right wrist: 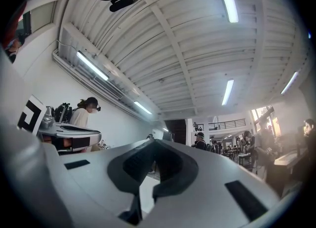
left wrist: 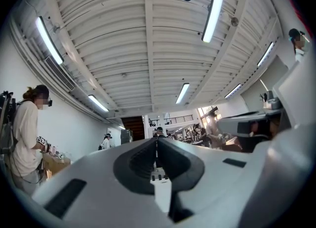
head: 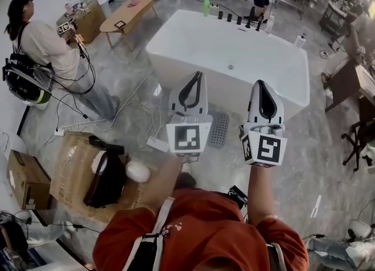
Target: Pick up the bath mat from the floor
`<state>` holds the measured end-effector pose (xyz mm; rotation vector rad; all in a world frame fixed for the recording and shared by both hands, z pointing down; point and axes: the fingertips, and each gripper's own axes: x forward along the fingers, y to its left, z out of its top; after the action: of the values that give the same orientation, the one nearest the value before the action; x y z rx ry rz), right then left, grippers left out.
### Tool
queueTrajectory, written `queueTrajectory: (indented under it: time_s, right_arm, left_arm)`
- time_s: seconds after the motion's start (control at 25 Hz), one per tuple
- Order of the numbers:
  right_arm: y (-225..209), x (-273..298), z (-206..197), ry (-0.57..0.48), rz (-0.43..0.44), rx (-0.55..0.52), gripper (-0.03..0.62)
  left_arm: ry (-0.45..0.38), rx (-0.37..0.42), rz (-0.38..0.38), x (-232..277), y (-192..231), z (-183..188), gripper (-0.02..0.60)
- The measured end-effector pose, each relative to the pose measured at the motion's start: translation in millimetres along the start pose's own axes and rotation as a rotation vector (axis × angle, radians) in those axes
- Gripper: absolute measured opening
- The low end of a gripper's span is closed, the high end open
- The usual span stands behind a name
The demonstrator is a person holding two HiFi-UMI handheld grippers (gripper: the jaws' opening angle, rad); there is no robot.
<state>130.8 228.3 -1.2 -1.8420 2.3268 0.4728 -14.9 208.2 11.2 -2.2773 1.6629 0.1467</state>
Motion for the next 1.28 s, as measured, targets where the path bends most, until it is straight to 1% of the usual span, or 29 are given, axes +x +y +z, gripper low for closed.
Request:
queueTrajectory:
  time_s: [0.12,0.24,0.36,0.68,0.76,0.84,1.0,1.16,1.28]
  right_arm:
    - [7,27,-9,0.013,-0.006,0.003,0.012]
    - [15,50,-16,0.029,-0.008,-0.006,0.012]
    - [21,73,-22,0.043,-0.015,-0.008,0.012]
    - [48,126,-35,0.062,-0.028,-0.03,0.012]
    - [50,136,-35,0.064,-0.032,-0.032,0.012]
    - [52,144,-37,0.066,-0.04,-0.032,0.012]
    - [65,156,-41,0.066,-0.048,-0.035,0.012]
    - [76,162,-42,0.061,-0.059,-0.032,0.012]
    - [82,165,-44,0.062,-0.061,-0.027,0.012]
  left_arm:
    - [0.016,0.025,0.001,19,21,-8,0.017]
    - [0.006,-0.021,-0.015,37,36,-21,0.017]
    - [0.007,-0.05,-0.024,55,52,-29,0.017]
    - [0.024,-0.05,-0.051,89,100,-49,0.017]
    - [0.028,-0.071,-0.053,96,107,-52,0.017]
    - [0.023,-0.095,-0.055,102,113,-54,0.017]
    - [0.024,-0.088,-0.071,105,129,-61,0.017]
    - [0.025,-0.097,-0.07,103,142,-64,0.017]
    - [0.029,-0.083,-0.084,103,147,-69,0.017]
